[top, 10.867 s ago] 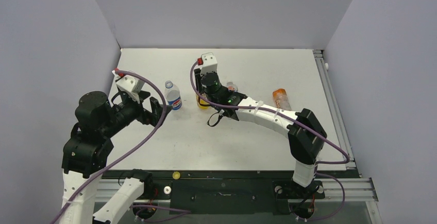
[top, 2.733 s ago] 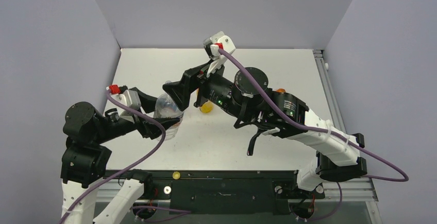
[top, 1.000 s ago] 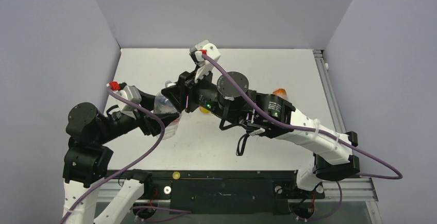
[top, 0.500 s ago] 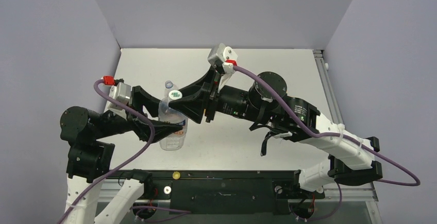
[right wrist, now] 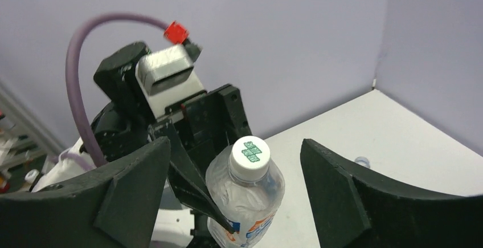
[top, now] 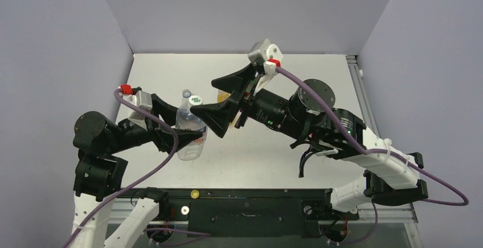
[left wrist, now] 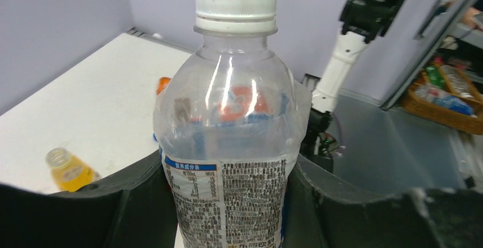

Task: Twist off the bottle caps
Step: Unscrew the bottle cap from the plastic bottle.

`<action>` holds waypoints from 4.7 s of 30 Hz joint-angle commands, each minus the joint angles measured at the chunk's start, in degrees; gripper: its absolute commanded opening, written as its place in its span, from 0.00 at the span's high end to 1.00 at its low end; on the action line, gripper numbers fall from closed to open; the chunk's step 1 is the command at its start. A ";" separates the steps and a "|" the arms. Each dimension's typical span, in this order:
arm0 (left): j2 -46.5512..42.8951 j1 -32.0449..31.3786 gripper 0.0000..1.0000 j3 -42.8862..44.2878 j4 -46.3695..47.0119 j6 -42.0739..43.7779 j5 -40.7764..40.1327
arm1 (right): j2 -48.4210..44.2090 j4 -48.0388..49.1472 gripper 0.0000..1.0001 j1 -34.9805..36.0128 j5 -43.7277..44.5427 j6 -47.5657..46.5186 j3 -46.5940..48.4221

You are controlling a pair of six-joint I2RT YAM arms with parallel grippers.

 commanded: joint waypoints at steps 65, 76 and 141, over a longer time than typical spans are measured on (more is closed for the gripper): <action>-1.84 0.01 0.99 1.39 -6.77 12.20 -9.89 | 3.96 -2.30 0.22 1.33 11.03 -1.42 7.39; -4.16 0.04 0.99 0.30 -6.53 17.00 -16.99 | 13.87 -8.73 0.33 1.93 18.07 2.91 17.18; 0.33 0.01 0.99 0.61 8.00 -8.79 2.14 | 0.81 3.82 0.47 -3.88 -20.44 -1.97 1.92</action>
